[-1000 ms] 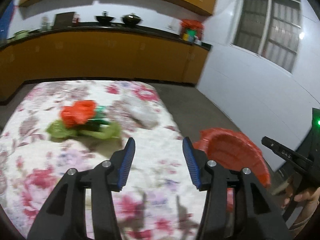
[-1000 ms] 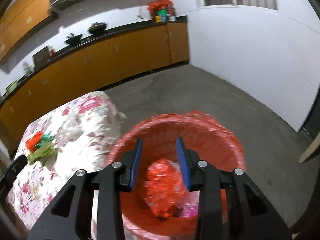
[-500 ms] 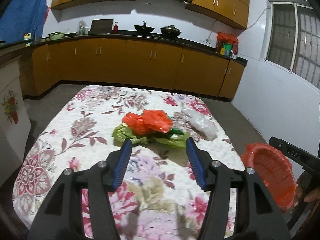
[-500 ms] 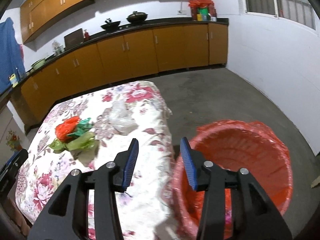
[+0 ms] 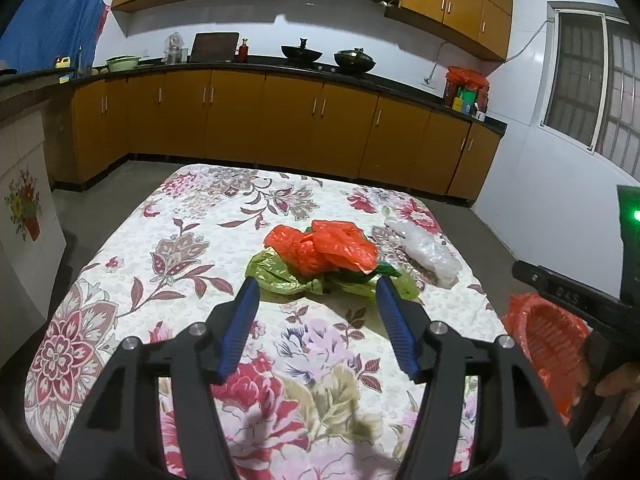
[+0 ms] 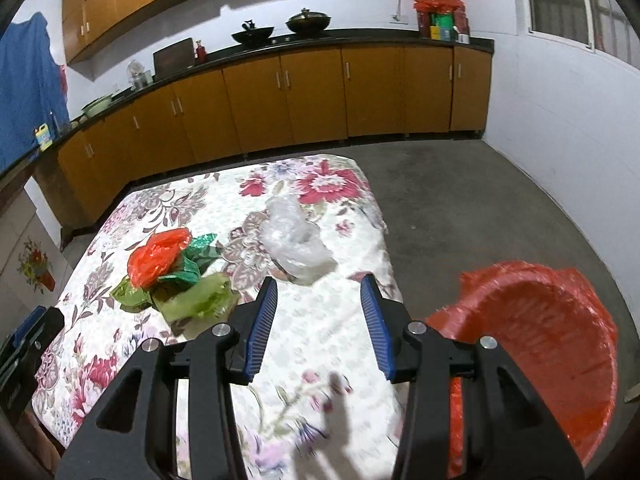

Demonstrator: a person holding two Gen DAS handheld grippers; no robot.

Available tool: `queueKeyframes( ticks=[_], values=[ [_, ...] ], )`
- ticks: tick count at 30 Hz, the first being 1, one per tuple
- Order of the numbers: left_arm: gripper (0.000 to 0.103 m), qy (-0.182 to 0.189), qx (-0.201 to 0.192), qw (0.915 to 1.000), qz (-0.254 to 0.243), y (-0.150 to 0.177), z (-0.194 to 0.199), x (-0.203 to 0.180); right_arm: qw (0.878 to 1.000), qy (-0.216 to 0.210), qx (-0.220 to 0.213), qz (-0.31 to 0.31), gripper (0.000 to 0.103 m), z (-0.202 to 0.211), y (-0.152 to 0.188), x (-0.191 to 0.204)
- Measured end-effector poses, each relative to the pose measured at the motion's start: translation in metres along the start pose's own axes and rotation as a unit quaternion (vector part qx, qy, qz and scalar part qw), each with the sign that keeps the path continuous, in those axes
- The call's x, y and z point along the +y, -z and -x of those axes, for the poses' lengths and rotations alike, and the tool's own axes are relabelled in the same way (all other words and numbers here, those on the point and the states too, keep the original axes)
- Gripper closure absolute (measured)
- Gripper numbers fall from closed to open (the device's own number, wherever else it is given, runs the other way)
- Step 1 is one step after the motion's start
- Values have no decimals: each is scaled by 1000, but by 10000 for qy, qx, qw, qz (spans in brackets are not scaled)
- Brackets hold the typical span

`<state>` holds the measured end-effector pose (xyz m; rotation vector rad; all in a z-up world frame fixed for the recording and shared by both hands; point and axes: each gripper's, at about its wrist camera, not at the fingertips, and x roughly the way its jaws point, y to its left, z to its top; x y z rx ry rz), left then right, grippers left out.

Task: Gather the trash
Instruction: 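Grasp the clear plastic bag with the right tool while the left tool grasps a red bag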

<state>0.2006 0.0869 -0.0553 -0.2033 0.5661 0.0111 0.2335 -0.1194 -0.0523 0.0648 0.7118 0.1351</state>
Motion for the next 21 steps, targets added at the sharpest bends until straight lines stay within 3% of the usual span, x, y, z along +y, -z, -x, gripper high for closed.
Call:
queueKeyframes(
  ticks=[7,10,21],
  values=[
    [42,-22,25,10000,50,-3,-11,9,9999,-59,128,92,58,-29,-7,14],
    [41,-6,15,10000,91,-3,-15,14,9998,-47,164,107,51,-45,-12,16],
    [39,40,14,9981,623,-11,-27,56,9998,69,176,-52,50,-91,-32,6]
  ],
)
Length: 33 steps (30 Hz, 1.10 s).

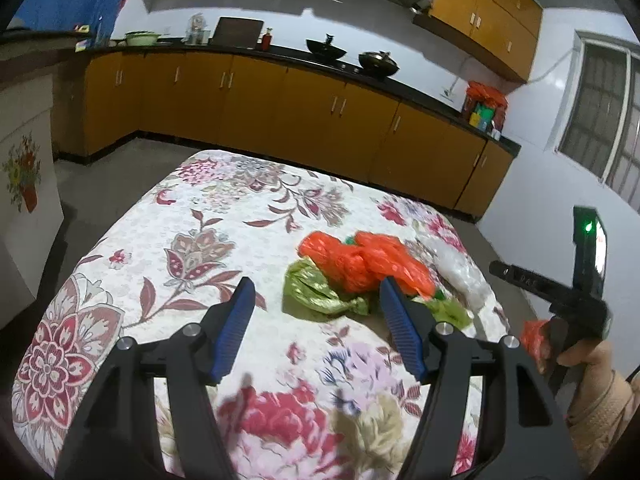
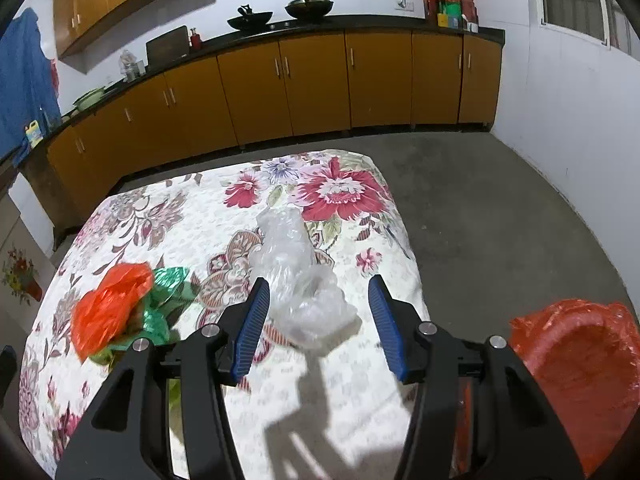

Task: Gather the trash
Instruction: 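Grasp the clear plastic bag with the right tool while the left tool grasps a red bag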

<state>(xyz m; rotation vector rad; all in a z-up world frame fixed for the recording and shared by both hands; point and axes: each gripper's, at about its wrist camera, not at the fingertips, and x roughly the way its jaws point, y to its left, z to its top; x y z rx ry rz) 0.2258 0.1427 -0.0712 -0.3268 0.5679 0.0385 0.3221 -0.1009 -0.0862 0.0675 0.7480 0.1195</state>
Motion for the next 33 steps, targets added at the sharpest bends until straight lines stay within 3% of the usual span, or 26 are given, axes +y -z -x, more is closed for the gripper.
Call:
queueKeyframes(
  ticks=[5,10,12,17,22,28,31,33],
  values=[
    [38,62,-18,9999,130,-10,-4,8,9998,-171,20,-51,45,-18,-12,7],
    [38,193,32,9998,59,-19,-15,-1,9983,-110,514,255,42,-54,-7,19],
    [38,271,76,9996,9,-22,-22,-8,9973,-164,661,270,46,-62,-1,18],
    [38,492,316,9982,-128,-27,-45,-32,9948,-340,707,645,72,-60,7,26],
    [38,642,655,9956,-177,-28,-71,-53,9942,-444,698,690,77,-49,11,21],
    [40,394,1216,9917,-152,-22,-106,-57,9950,-494,682,546,77,-35,16,6],
    [53,329,1509,9879,-112,-15,-119,-54,9951,-514,672,515,77,-29,19,2],
    [75,312,1661,9855,-125,-9,-125,-53,9952,-530,654,497,77,-25,20,1]
  ],
)
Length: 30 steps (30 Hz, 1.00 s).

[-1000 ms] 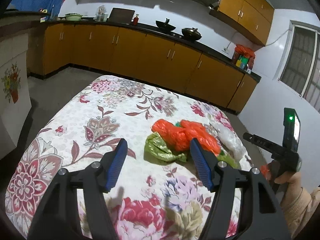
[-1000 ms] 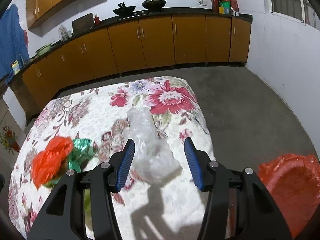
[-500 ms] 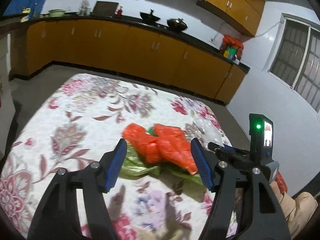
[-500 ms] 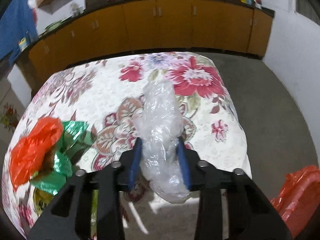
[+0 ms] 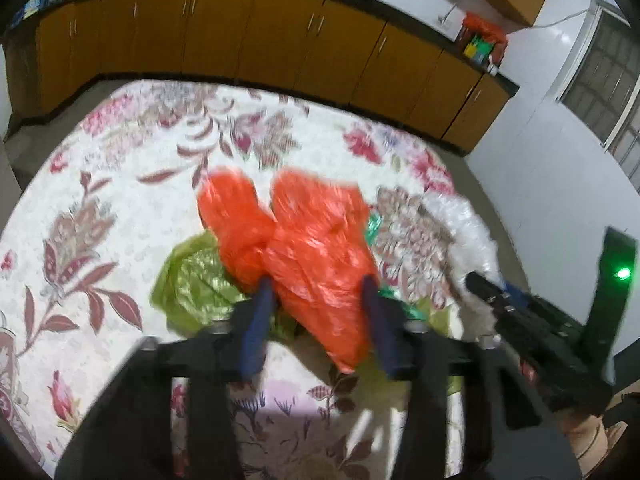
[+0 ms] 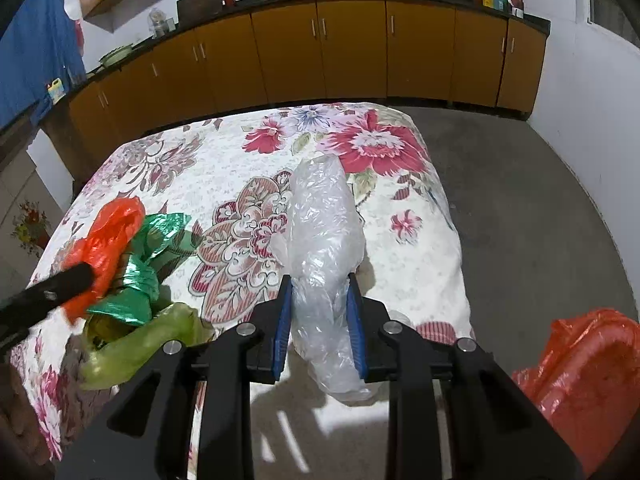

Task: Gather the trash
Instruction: 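Grasp the clear plastic bag with the right tool while the left tool grasps a red bag, then carry the red bag and clear bag over the red basket with both tools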

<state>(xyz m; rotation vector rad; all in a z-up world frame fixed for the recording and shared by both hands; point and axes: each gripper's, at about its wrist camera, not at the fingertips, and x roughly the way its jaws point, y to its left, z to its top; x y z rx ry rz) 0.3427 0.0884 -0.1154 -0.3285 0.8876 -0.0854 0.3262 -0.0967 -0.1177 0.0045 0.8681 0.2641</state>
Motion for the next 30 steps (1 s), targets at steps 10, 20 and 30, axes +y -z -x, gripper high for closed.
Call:
queueKeyframes(
  ticks=[10,20,30],
  values=[
    [98,89,-349,9993,-67,7,24,7,9994,-136,-295,-107,77,35,5,-3],
    [98,177,-816,9961,-289,6,74,-5,9964,-184,-769,-317,77,91,7,-17],
    [98,651,-929,9903,-799,20,102,-62,9913,-1,-1207,-516,77,142,17,-36]
  ],
)
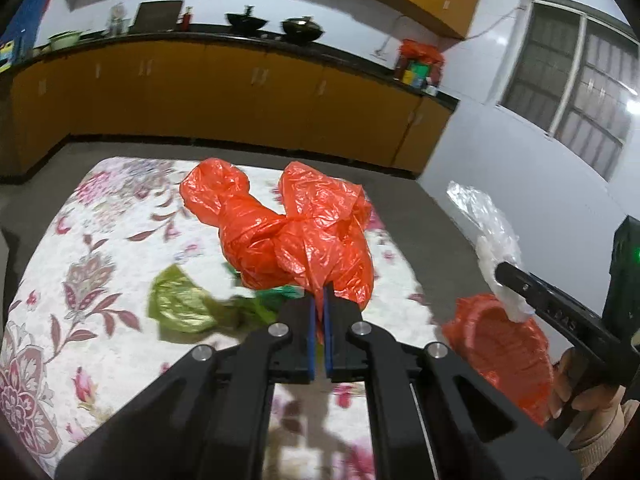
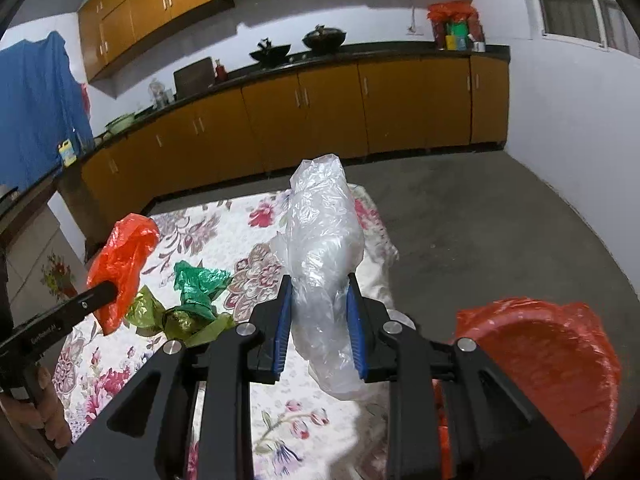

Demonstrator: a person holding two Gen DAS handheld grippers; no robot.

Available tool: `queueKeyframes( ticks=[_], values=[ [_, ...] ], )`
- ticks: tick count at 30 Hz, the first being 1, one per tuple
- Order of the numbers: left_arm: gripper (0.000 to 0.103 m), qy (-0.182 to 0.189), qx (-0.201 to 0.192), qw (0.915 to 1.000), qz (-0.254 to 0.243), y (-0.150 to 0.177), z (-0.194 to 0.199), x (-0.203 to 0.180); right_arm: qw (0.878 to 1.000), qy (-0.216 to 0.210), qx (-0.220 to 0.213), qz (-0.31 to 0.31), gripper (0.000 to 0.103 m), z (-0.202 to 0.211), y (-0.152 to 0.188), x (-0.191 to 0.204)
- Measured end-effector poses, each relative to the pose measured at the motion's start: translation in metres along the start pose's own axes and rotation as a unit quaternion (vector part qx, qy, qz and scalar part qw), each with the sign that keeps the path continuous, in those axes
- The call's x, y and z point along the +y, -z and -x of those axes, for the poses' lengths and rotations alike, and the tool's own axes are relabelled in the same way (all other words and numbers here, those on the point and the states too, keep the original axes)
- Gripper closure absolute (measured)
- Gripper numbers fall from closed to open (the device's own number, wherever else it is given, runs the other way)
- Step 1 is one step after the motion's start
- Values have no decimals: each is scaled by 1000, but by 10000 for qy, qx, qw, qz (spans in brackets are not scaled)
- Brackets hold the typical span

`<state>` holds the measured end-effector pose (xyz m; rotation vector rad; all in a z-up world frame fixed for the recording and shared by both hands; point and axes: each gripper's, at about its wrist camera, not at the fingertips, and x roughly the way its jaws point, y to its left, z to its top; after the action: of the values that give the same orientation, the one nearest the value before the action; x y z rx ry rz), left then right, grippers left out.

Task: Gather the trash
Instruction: 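Carry the red bag and clear bag over the red basket with both tools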

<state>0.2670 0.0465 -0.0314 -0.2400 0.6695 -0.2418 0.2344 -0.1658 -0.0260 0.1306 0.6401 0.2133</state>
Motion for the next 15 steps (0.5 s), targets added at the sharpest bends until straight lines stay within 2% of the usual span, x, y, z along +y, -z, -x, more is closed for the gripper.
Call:
queueKeyframes(
  ticks=[15],
  values=[
    [98,963,161,9931,-645,19,0,-97,9954,752,-303,-500,77,58,20,-60]
  ],
)
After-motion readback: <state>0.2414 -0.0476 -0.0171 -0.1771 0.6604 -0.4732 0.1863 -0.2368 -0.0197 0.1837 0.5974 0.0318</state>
